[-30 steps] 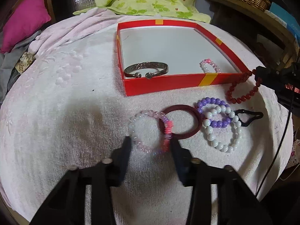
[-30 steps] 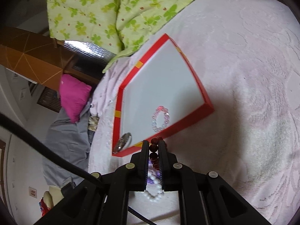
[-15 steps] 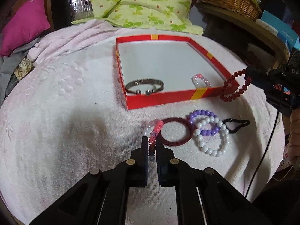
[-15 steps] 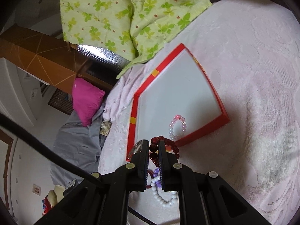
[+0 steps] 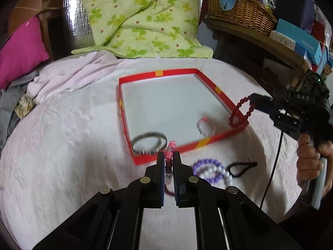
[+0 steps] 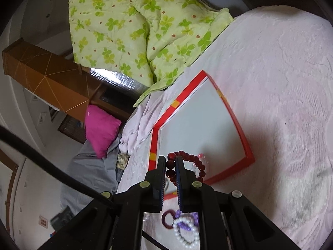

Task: Organize jewelry
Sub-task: 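Lift the red bead bracelet with the right tool while the left tool grasps the pink-clear bead bracelet, then lower both bead bracelets into the red box and open both tools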

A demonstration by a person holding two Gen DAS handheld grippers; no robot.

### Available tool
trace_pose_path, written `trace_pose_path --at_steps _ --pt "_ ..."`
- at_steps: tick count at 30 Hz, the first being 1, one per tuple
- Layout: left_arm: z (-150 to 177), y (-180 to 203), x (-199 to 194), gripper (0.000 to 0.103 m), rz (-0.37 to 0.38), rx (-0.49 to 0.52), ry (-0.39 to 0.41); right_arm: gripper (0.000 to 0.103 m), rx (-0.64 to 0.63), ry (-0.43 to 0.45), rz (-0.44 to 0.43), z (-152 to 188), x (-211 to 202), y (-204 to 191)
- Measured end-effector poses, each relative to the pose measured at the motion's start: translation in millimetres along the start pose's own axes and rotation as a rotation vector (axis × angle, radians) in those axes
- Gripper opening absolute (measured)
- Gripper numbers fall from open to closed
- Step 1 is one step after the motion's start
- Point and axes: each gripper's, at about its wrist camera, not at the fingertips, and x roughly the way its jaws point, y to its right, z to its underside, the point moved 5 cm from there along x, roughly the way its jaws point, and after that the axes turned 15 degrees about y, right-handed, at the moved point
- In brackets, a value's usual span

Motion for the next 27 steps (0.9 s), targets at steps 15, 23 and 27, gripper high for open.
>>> trace_pose_path --at_steps 15,23,27 --pt "-60 -5 103 0.008 -0.015 0.046 -0.091 0.011 0.006 -0.019 0.012 -13 76 -3" --pt "-71 -7 154 0.008 -0.03 0.042 -0.134 0.011 0.03 -0.05 0.014 -19 113 4" --pt "-68 -5 173 0.008 -0.014 0.031 -0.166 0.011 0.06 -0.042 0.043 -26 119 17"
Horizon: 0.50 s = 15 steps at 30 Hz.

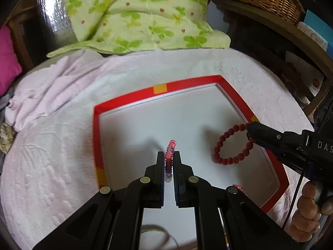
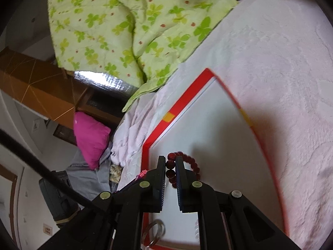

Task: Organize jewelry
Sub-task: 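Lower both bead bracelets into the red box and open both tools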

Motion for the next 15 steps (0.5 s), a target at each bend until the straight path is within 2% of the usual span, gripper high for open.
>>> trace_pose_path --at_steps 5,7,8,10,12,15 --pt "8 -2 17 0.008 -0.005 -0.006 -0.048 0.014 0.028 0.01 0.074 -7 2 19" --pt "11 -5 15 0.016 0.002 -0.017 -0.054 0.02 0.027 0.007 0.1 -8 0 23" --pt "13 -8 11 0.02 0.011 -0.029 -0.054 0.026 0.025 0.011 0.105 -9 -1 23" --pt "15 -16 -1 0.034 0.021 -0.048 -0.038 0.029 0.022 0.024 0.11 -11 -6 22" --pt "18 -22 -14 0.037 0.028 -0.047 -0.026 0.036 0.021 0.029 0.105 -12 -9 20" --pt "25 -33 -37 0.037 0.031 -0.034 -0.019 0.036 0.003 0.031 0.101 -11 -14 13"
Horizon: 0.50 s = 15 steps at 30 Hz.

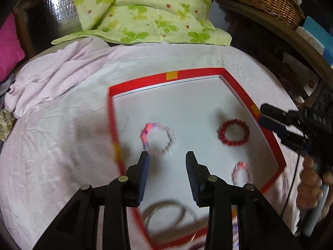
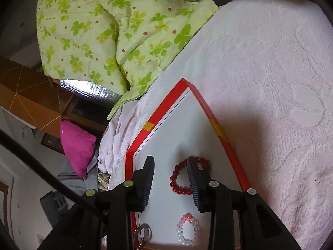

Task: Organize jewelry
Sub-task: 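Lower both bead bracelets into the red box and open both tools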

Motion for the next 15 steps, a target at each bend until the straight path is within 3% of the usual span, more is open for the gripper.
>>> trace_pose_path --at_steps 9,15 --pt "72 -8 -57 0.037 0.024 0.03 -0.034 0.036 -0.05 -0.009 -0.02 10 -21 -13" --pt "92 -11 -55 0.037 -0.004 0.029 -0.063 0.036 -0.082 -0.01 -0.005 14 -36 -8"
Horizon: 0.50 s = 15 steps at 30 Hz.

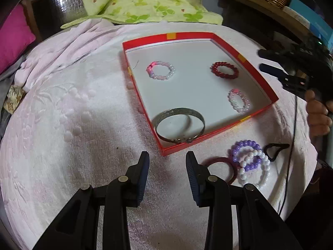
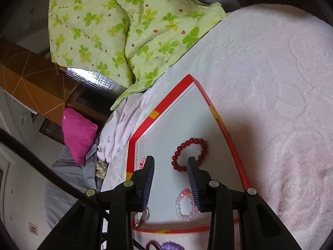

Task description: Organize jewelry

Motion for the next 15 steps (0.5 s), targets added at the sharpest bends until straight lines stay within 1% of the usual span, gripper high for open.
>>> trace_pose_path --at_steps 3,5,11,15 --pt "-5 4 5 0.037 0.0 0.013 0.006 0.036 0.01 0.008 0.002 -2 -8 5" --pt "-8 9 12 0.037 -0.005 0.029 -0.012 0.036 0.017 0.015 0.002 -5 -11 7" --pt "-15 18 19 0.036 -0.044 0.044 -0.031 0.036 0.037 0.038 0.005 -12 -18 13" --pt "-16 20 16 0.036 -0.072 0.067 -0.017 0.036 0.041 0.033 0.007 -12 -19 15"
